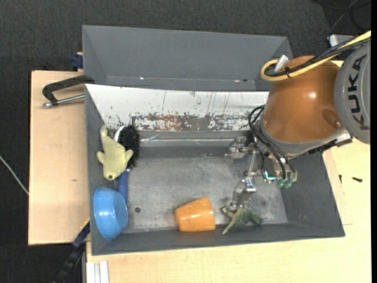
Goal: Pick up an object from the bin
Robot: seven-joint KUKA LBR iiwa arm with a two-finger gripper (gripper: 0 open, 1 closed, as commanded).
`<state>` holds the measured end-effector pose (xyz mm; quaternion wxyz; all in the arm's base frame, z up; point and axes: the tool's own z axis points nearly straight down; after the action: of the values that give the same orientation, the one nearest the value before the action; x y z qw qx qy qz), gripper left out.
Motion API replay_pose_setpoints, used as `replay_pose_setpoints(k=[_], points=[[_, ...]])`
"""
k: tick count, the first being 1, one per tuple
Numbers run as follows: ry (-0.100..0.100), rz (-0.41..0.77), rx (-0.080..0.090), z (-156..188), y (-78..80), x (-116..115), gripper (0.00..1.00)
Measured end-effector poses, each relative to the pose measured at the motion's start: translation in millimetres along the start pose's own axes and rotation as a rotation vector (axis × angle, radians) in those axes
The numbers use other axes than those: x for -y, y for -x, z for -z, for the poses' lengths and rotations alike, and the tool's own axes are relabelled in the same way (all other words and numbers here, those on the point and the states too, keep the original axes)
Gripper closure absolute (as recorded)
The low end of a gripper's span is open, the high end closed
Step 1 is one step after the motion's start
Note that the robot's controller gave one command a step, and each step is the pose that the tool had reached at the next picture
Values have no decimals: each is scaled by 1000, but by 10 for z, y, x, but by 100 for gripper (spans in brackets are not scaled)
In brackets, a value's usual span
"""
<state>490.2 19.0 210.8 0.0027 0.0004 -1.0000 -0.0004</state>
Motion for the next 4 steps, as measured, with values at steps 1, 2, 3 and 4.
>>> replay_pose_setpoints(k=[1,2,3,4], points=[[-1,98,12,-1392,84,-165,0],[0,98,6,-1382,65,-167,100],[-2,178,22,-4,470,107,100],[0,-25,3,-407,117,169,100]])
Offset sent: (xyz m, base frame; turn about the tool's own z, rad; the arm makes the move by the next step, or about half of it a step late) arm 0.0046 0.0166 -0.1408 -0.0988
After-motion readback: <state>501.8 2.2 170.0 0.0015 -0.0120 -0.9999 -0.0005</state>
